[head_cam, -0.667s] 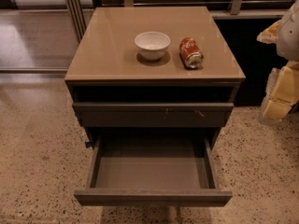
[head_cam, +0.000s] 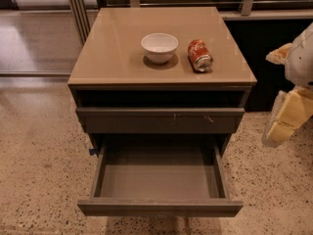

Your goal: Close middle drawer

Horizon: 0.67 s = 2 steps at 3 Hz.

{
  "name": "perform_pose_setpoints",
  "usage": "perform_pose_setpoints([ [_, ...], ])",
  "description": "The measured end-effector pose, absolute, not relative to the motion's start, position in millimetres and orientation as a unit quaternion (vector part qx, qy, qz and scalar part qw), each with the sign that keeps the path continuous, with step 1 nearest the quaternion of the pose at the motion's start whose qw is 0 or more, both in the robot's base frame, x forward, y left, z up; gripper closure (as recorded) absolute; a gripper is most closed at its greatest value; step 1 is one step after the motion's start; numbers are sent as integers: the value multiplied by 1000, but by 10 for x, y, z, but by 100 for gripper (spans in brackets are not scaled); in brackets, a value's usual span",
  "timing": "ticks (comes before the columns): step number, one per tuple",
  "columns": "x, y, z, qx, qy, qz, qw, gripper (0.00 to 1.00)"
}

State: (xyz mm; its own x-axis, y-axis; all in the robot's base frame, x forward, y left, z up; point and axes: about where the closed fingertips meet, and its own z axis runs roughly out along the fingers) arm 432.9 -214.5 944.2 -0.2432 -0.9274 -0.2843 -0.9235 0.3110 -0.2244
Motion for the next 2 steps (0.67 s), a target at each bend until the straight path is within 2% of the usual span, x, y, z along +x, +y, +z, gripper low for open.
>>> perform_pose_setpoints([
  [2,4401,-2035,8070,-509,810,128,263,0],
])
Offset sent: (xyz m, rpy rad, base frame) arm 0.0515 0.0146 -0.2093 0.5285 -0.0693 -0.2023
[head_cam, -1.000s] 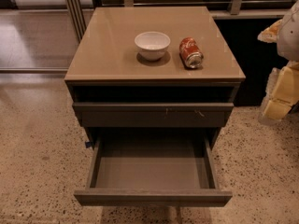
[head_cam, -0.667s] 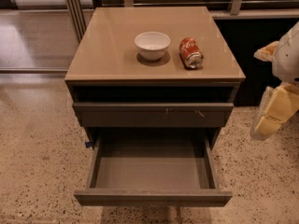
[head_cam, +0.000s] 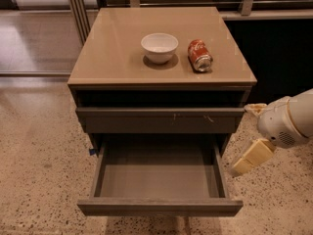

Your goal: Close middle drawer

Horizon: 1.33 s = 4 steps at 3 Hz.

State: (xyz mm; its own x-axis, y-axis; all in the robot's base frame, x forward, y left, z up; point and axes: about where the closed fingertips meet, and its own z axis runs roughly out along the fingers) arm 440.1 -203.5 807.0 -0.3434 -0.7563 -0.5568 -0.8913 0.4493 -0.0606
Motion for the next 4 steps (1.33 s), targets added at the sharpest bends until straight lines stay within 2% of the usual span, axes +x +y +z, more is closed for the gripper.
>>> perform_pose_setpoints([
  [1,4607,-2059,8069,-491,811,111,297,17],
  [4,4607,-2059,8071,-492,811,110,297,87],
])
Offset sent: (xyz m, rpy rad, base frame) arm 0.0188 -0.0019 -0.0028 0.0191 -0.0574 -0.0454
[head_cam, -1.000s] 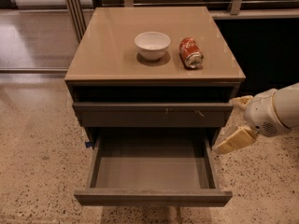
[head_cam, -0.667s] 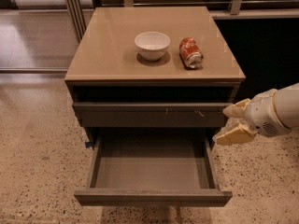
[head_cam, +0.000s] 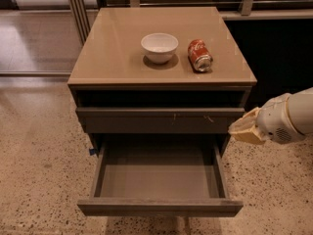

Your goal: Close middle drawer

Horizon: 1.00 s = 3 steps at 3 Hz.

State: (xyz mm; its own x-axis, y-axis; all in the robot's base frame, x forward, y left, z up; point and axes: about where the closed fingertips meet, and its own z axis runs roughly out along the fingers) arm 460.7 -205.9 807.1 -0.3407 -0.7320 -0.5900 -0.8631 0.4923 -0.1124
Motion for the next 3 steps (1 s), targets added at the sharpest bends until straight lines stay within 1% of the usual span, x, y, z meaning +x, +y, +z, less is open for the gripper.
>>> perform_pose_setpoints([
  [1,4578,-2051,8041,-490,809,109,305,100],
  [2,4533,-1993,7651,-470,810,134,323,100],
  [3,4753,-1761,7004,-434,805,182,361,100],
])
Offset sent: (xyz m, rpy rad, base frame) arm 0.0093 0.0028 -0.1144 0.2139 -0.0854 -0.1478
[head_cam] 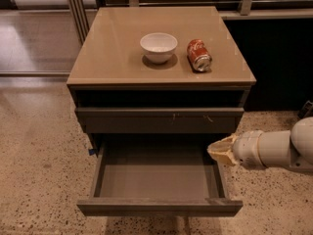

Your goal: Close middle drawer

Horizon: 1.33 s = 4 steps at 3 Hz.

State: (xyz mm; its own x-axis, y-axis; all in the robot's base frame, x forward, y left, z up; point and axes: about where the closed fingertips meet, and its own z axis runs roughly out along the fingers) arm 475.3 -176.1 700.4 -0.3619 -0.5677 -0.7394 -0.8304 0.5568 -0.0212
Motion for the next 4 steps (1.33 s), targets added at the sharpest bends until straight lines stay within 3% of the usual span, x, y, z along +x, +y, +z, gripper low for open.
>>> perform_pose_setpoints([
  [2,4869,-1489,5915,-389,811,268,344,100],
  [4,4735,-1406,5800,-381,814,274,343,100],
])
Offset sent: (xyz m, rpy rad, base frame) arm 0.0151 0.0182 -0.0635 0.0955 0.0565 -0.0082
